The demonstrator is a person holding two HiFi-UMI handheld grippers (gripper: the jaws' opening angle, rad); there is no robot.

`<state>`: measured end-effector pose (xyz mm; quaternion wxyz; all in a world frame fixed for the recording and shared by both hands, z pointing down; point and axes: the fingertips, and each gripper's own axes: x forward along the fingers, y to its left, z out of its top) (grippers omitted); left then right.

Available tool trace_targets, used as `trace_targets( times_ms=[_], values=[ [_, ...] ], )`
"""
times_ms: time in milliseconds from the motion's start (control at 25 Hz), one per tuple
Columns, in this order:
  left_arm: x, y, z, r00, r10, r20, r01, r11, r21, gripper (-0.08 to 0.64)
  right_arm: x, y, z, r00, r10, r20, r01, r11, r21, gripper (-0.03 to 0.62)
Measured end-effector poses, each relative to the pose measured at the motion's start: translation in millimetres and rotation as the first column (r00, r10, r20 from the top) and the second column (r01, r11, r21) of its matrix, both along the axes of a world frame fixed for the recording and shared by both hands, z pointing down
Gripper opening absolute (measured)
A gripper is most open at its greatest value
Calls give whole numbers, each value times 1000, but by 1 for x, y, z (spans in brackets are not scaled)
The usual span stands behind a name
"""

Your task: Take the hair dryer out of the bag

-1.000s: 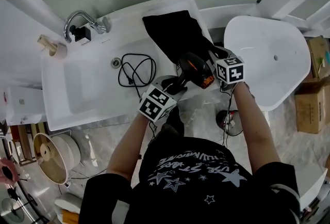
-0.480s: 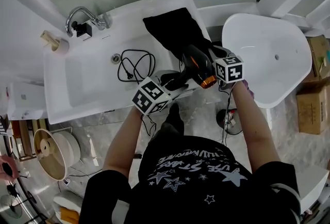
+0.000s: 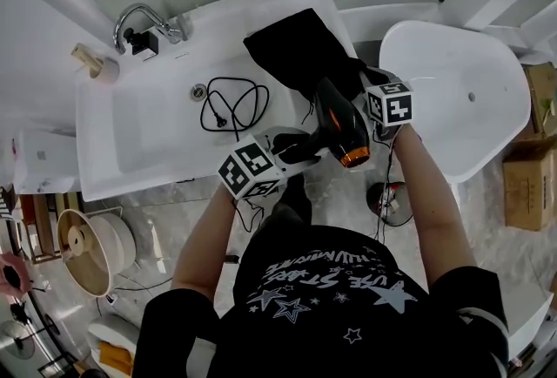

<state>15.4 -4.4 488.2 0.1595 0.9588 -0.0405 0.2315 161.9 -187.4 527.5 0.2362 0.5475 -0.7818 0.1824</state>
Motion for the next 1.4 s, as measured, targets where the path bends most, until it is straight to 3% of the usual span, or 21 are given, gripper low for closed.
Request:
trace_targets(
  times_ms=[600,880,1080,1400],
  values=[
    [-7,25,-33,993,72,-89,-70,997,25,209,-9,-13,2,999,7,-37,-8,1000,-22,21],
    [-10,30,-40,995,-9,-94,14,998,56,209,-13,12,-8,999,18,34,-19,1000,21,44],
    [-12,38,-42,993,-78,-91,86,992,87,209,-13,41,-14,999,6,39,-7,1000,27,120],
    [-12,55,-53,970,-207,-126,220,971,92,209,-6,95,-32,998,2,58,-5,998,68,140]
  ],
)
